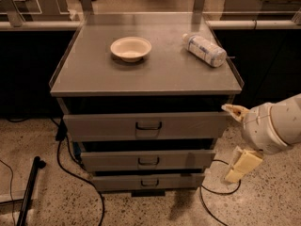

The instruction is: Open bottom drawer

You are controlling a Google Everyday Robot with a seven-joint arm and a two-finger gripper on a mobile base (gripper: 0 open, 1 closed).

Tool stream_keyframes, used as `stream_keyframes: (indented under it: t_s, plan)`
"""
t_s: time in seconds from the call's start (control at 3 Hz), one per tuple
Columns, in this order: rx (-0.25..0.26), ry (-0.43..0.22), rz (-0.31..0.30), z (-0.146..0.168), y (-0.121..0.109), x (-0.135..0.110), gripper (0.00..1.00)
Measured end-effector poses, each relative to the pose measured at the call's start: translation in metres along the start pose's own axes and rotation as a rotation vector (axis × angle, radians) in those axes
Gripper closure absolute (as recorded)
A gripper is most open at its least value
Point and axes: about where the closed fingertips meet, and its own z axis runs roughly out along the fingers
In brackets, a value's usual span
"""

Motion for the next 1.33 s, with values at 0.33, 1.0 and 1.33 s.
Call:
stream_keyframes:
  t_s: [0.33, 1.0, 1.33]
  plan:
    - [-0.051, -0.007, 0.046, 0.040, 0.013, 0.019, 0.00]
    - [-0.063, -0.047, 0.102, 0.115, 0.033, 0.063, 0.00]
    - [-0.071, -0.105, 0.061, 0.149, 0.037, 0.070, 0.00]
